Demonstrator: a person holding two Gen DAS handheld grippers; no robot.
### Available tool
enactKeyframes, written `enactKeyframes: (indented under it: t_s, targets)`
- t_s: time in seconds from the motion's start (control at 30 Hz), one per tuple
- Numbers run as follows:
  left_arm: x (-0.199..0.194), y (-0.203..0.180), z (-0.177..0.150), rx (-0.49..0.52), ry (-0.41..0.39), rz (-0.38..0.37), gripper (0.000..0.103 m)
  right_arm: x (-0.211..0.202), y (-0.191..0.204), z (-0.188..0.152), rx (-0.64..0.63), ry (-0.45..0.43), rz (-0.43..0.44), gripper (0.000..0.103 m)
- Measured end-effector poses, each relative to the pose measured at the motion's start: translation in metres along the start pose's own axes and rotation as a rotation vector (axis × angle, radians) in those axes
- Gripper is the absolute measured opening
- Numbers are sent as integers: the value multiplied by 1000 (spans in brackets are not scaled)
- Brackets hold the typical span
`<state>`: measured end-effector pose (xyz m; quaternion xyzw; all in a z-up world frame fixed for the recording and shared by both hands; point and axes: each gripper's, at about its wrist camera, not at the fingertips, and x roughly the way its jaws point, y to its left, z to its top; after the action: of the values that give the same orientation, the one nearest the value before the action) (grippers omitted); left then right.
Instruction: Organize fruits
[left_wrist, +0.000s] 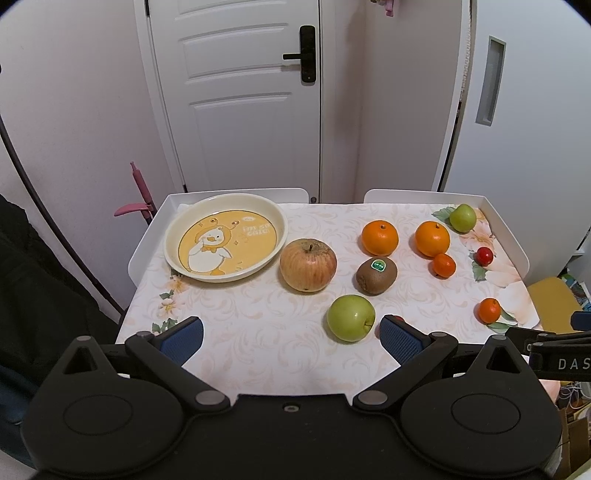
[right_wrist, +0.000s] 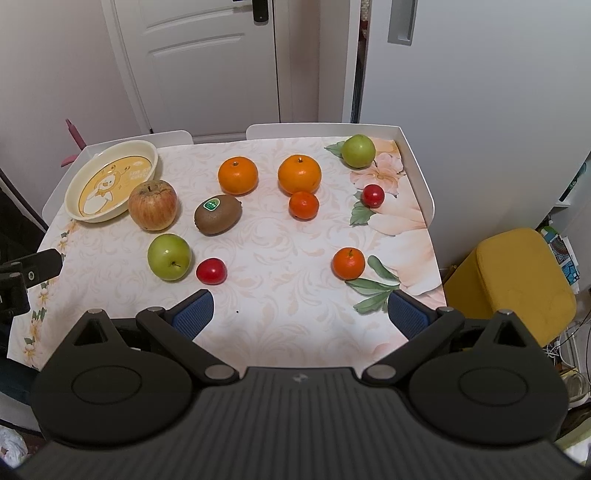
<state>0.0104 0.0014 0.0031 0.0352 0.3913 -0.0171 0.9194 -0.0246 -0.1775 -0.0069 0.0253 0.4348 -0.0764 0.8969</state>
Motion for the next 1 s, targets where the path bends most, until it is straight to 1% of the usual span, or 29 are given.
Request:
enactKeyframes:
  t_s: [1.0]
  targets:
    - [1, -1, 1, -1, 4, 3, 103, 0, 2, 1, -1, 2, 0, 103]
